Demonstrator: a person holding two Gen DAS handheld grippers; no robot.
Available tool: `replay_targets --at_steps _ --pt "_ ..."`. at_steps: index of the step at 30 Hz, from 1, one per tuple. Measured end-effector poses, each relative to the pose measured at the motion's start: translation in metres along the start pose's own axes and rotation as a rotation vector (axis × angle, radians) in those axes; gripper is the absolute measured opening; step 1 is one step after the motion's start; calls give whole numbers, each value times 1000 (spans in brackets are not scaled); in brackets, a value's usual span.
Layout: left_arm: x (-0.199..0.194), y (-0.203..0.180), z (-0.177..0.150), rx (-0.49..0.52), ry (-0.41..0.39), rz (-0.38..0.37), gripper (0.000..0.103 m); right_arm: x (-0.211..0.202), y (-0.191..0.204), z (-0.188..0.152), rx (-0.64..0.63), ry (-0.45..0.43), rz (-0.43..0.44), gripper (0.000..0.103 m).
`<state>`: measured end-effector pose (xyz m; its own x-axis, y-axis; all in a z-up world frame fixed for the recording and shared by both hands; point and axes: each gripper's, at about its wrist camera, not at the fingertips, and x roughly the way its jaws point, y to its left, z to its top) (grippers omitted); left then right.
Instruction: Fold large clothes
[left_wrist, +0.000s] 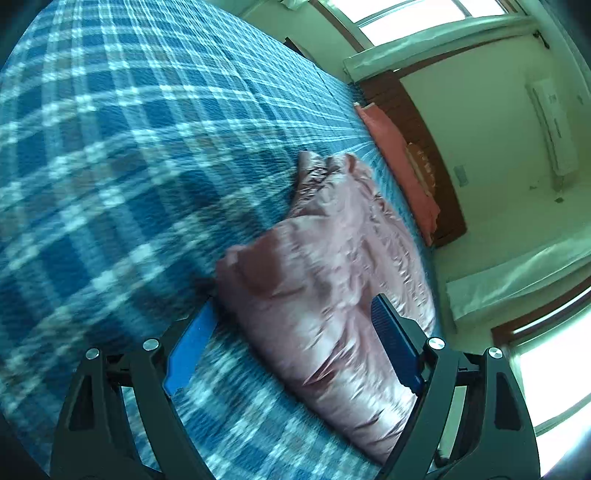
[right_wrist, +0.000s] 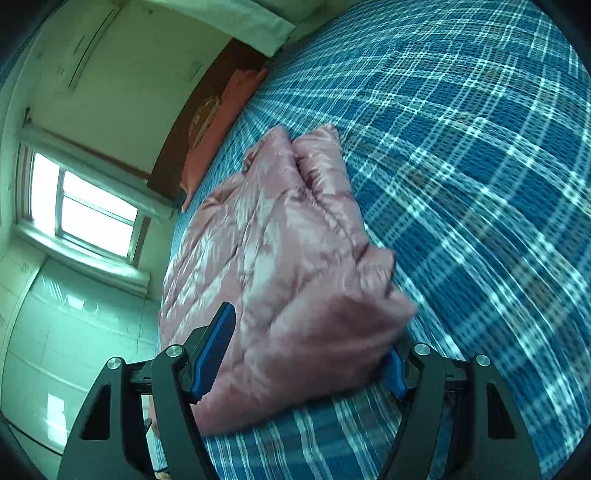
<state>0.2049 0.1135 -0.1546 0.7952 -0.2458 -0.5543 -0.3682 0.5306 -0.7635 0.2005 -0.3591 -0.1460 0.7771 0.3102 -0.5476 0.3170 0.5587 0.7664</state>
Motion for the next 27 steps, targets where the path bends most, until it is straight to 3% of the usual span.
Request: replay_targets --at_steps 2,3,4,6,9,14,27 --pt "8 -3 2 -10 -10 15 79 3 2 4 -7 -12 -1 70" --pt "10 -4 2 -4 -13 28 71 6 2 6 -3 -12 -1 69" --pt "13 -5 3 6 -15 42 65 8 1 10 2 -16 -2 64" --pt "23 -9 6 12 -2 50 35 14 -1 16 5 -8 -16 46" --pt "30 -9 8 5 22 34 19 17 -1 21 3 6 18 28" --pt "17 -24 6 96 3 44 11 -2 3 16 -53 -7 38 19" --pt "-65 18 -20 68 47 44 11 -68 -24 -26 -68 61 38 18"
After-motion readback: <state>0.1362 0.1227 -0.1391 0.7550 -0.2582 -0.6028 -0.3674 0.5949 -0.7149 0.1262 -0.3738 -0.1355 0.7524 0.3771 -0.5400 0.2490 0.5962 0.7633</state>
